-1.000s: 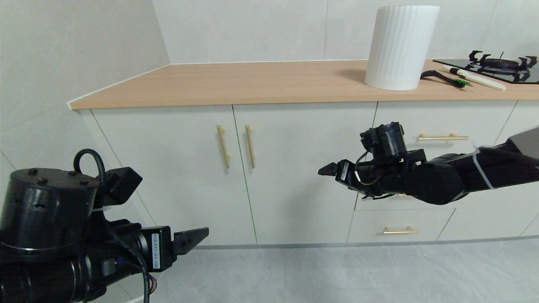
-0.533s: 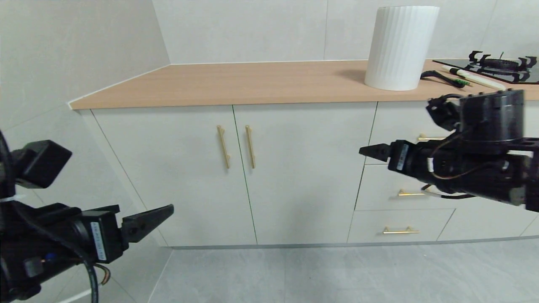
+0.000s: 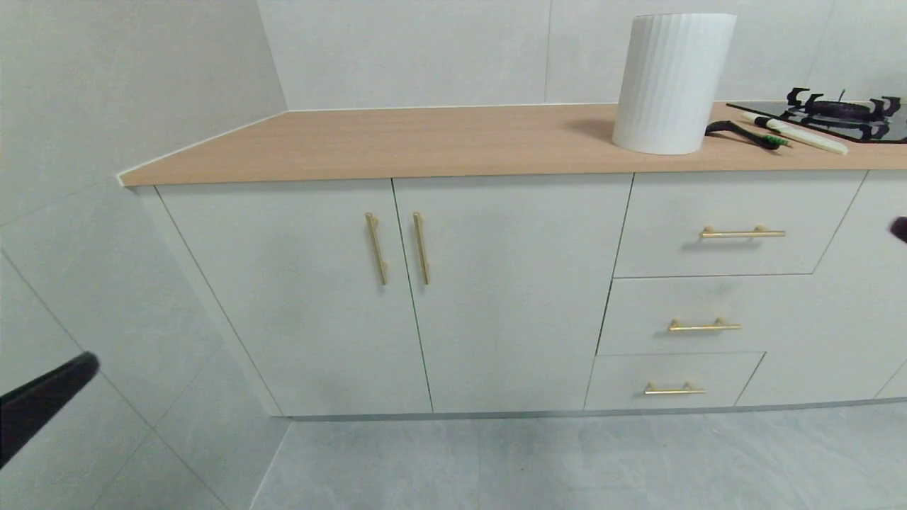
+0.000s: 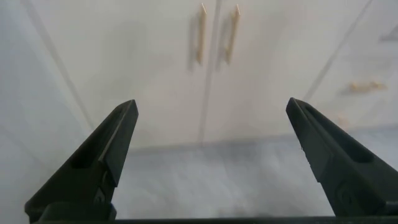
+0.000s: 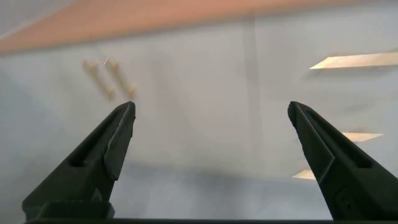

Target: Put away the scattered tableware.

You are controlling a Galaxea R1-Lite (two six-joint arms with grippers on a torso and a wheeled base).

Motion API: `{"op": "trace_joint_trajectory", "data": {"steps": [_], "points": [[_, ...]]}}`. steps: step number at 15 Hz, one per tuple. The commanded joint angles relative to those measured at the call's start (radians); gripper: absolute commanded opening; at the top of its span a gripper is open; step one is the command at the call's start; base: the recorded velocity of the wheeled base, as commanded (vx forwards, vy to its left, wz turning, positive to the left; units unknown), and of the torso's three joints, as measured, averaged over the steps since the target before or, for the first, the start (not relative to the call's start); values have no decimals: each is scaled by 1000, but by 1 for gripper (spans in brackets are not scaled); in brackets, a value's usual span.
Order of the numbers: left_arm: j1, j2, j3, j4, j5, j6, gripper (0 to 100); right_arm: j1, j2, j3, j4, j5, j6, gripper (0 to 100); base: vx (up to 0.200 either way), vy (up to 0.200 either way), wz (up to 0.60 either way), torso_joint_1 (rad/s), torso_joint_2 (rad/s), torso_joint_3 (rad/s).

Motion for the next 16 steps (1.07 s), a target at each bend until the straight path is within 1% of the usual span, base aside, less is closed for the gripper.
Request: {"op": "trace_joint_trajectory", "data": {"steps": [1,3,4,5,6,7,8,9,10,11,12,13,15,16], "points": [[76,-270,52,21,-1,84,100,-159,-344,120,67,-14,-76,100,0,0,0,0,0,0],[128,-387,57,68,-7,92,100,-215,-508,143,228,-13,-84,100,0,0,0,0,0,0],[142,-438,58,98,-10,92,100,-236,-589,158,305,-5,-115,100,0,0,0,0,0,0],[163,-488,58,128,-22,95,100,-261,-675,175,366,5,-150,100,0,0,0,0,0,0],[177,-523,58,144,-34,100,100,-281,-724,183,397,12,-164,100,0,0,0,0,0,0],[192,-563,58,162,-50,100,100,-299,-738,200,405,7,-164,100,0,0,0,0,0,0],[203,-563,62,162,-43,98,100,-317,-743,204,397,10,-164,100,0,0,0,0,0,0],[217,-563,66,159,-28,95,100,-380,-787,209,399,35,-165,100,0,0,0,0,0,0],[249,-565,65,159,-24,98,100,-399,-827,227,411,70,-176,100,0,0,0,0,0,0],[294,-586,66,164,-34,104,100,-399,-836,243,408,68,-182,100,0,0,0,0,0,0],[309,-619,78,167,-57,117,100,-399,-836,259,406,61,-176,100,0,0,0,0,0,0],[332,-658,117,168,-79,117,100,-399,-836,298,405,64,-170,100,0,0,0,0,0,0],[332,-661,232,160,-66,117,100,-399,-836,430,386,78,-172,100,0,0,0,0,0,0],[333,-661,296,156,-63,121,100,-399,-836,503,342,101,-170,100,0,0,0,0,0,0]]}}
